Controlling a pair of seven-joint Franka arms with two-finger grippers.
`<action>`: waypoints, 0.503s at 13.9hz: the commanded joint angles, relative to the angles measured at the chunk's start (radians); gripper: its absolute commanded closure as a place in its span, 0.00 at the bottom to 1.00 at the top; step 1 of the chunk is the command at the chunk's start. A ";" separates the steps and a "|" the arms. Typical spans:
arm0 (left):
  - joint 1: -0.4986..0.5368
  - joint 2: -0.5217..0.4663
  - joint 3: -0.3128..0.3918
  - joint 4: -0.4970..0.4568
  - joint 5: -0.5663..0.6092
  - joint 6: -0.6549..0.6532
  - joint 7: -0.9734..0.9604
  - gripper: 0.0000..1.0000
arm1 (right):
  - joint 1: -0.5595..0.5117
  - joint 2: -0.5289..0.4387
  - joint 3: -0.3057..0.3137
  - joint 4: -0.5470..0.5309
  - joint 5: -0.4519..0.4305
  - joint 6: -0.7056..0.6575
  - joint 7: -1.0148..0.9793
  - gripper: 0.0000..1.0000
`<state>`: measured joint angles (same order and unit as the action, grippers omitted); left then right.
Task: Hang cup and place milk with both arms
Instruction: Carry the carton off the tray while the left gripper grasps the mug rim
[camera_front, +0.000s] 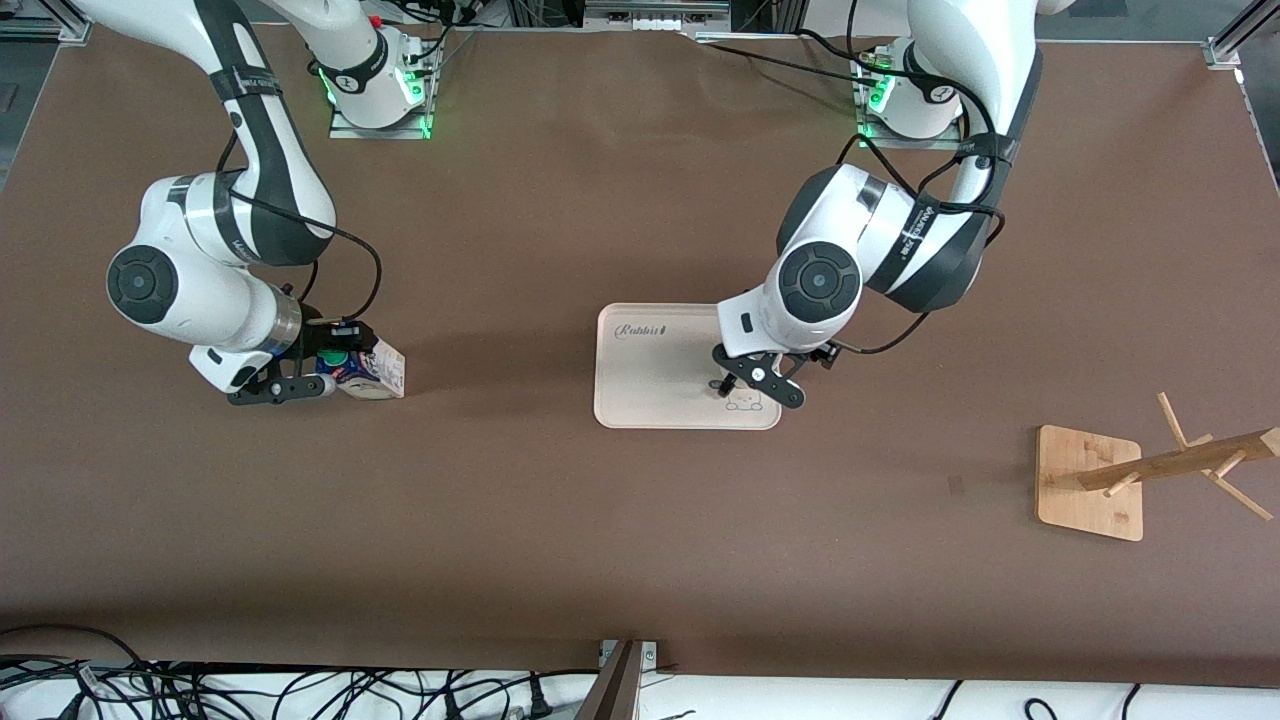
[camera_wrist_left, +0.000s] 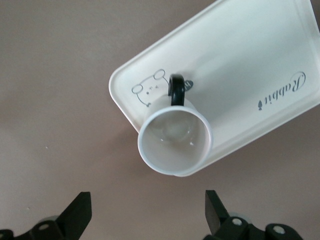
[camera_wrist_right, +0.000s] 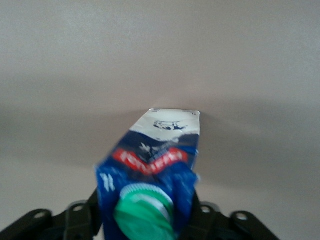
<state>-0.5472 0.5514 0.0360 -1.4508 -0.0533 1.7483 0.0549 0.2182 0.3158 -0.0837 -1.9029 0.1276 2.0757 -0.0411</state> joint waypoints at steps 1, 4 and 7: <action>-0.065 0.031 0.002 0.013 0.020 -0.007 -0.084 0.00 | 0.006 -0.034 -0.014 -0.028 0.021 0.009 -0.017 0.00; -0.097 0.073 0.002 0.013 0.020 0.068 -0.206 0.00 | 0.006 -0.046 -0.021 -0.005 0.021 -0.006 -0.005 0.00; -0.122 0.119 0.001 0.012 0.017 0.160 -0.239 0.00 | 0.006 -0.070 -0.034 0.062 0.020 -0.080 -0.005 0.00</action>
<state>-0.6571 0.6411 0.0321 -1.4529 -0.0530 1.8670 -0.1582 0.2184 0.2816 -0.0988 -1.8779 0.1288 2.0548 -0.0409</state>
